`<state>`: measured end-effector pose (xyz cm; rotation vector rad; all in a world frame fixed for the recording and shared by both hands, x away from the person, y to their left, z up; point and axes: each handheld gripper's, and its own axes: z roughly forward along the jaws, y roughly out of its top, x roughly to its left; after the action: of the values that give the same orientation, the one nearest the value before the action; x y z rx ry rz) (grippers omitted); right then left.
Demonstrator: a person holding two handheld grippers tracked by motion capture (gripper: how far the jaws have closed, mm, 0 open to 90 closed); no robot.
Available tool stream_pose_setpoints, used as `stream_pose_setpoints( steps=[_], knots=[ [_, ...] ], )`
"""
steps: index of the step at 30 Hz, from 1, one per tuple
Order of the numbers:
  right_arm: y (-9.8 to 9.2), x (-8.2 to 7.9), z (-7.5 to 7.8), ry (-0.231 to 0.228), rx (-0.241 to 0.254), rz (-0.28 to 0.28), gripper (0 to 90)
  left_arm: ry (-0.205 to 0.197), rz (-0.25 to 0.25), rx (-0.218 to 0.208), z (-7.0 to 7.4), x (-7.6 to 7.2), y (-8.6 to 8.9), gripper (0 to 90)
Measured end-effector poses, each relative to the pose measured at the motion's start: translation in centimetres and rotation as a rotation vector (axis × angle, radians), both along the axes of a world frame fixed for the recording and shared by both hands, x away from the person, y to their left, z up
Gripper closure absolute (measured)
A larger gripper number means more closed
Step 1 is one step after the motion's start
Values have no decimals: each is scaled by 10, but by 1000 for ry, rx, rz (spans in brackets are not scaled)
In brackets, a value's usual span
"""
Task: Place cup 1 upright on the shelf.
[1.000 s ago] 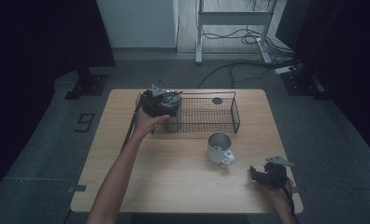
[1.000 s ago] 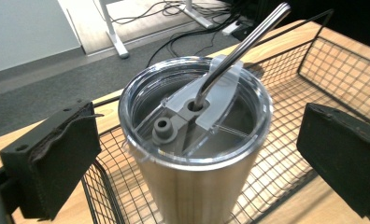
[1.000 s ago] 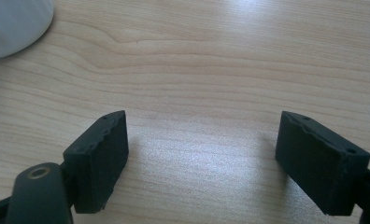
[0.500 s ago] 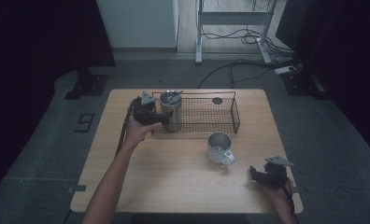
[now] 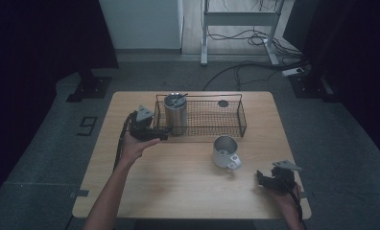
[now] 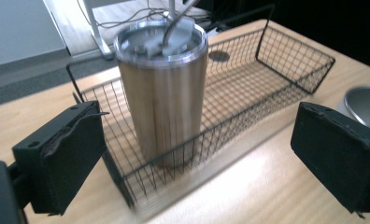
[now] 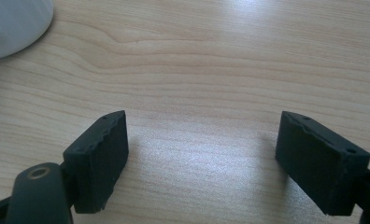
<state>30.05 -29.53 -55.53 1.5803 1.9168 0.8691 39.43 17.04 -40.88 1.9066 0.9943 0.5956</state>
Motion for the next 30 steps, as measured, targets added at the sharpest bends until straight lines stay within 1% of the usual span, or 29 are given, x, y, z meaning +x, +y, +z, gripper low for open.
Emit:
stream_pose_setpoints(
  steps=[2,6,9,13,17,21,23,26,29,30],
  knots=[
    [0,0,0,-1,0,0,170,1,-5,-2,-4,-7,3,34],
    [0,0,0,0,0,1,170,22,-14,-4,-14,-17,10,35],
    [0,0,0,0,0,1,170,29,-12,1,-21,-25,14,41],
    [0,0,0,-1,-1,1,170,41,-13,-26,-32,-36,20,50],
    [0,0,0,0,0,1,170,67,-17,-19,-45,-45,23,51],
    [0,0,0,0,0,1,170,77,-4,-8,-56,-54,30,56],
    [0,0,0,0,0,1,170,85,-2,-18,-60,-59,34,58],
    [0,0,0,0,0,1,170,98,10,-14,-70,-65,39,59],
    [0,0,0,-1,-1,0,169,120,17,-12,-81,-70,42,59],
    [0,0,0,-1,-1,0,169,130,17,-3,-84,-70,43,59]
  ],
)
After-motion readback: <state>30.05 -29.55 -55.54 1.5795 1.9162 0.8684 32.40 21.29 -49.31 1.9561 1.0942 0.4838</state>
